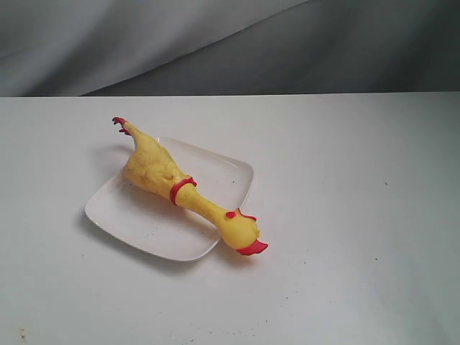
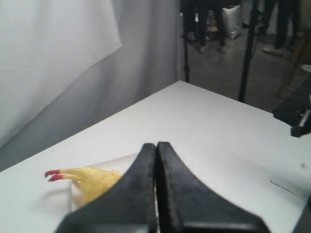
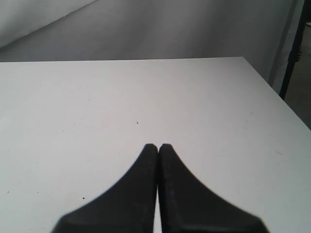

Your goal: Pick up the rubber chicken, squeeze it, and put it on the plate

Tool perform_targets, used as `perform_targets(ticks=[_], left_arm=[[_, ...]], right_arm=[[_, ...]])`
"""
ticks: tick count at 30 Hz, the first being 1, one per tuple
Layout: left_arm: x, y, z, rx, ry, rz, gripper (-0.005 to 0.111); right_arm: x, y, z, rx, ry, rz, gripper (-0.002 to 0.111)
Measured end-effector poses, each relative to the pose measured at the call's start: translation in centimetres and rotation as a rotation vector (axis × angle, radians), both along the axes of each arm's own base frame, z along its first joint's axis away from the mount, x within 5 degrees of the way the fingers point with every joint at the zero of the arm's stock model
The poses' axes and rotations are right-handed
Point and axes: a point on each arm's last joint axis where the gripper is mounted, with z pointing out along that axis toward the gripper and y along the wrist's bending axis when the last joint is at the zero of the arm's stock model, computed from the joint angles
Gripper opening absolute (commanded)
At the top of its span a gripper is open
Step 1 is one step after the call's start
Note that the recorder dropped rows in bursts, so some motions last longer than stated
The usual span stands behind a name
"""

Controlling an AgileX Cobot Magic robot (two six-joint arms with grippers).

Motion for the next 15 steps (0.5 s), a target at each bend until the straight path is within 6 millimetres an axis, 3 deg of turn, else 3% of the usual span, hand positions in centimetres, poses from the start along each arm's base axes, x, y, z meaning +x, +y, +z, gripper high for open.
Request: perform_targets(ticks=[7, 15], left_arm=[[-3.2, 1.0, -0.4, -0.049, -0.053, 0.278, 0.0], [-6.4, 0.2, -0.8, -0.075, -0.109, 0.557, 0.0]], right_arm=[[0.0, 0.0, 0.0, 0.0, 0.0, 0.0, 0.0], [0.0, 0.0, 0.0, 0.0, 0.0, 0.0, 0.0]])
